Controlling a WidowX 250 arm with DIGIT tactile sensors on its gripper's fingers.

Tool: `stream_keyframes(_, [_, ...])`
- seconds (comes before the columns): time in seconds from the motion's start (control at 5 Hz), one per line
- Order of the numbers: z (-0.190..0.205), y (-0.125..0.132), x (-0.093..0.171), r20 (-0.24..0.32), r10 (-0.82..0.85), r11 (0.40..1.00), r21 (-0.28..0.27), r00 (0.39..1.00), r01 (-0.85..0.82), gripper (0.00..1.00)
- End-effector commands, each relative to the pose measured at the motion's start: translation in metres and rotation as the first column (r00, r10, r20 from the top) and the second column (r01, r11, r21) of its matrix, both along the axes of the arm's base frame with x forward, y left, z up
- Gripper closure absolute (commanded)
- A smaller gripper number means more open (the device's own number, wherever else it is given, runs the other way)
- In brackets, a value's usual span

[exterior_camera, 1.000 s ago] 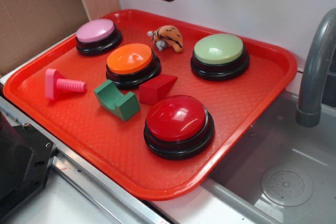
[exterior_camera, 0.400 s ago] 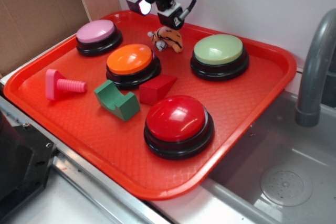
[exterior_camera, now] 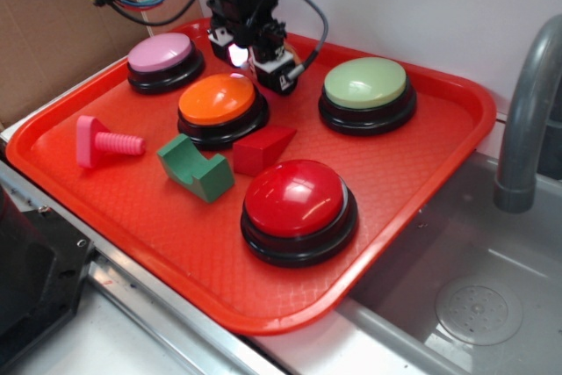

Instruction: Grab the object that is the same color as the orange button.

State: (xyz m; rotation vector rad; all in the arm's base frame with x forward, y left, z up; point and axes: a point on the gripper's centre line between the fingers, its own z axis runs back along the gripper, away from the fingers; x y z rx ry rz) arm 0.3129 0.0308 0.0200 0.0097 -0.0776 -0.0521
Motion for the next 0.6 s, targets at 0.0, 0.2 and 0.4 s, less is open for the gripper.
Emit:
stream_keyframes(0.0, [-0.007, 0.01, 0.001, 0.103, 0.015, 1.0, -0.004, 0.995, -0.015, 1.0])
stream_keyframes(0.2, [-0.003, 0.011, -0.004, 0.143, 0.045, 0.999, -0.014, 0.989, -0.044, 1.0])
stream_keyframes(0.4, [0.034, 0.011, -0.026, 0.254, 0.093, 0.995, 0.019, 0.963, -0.101, 1.0])
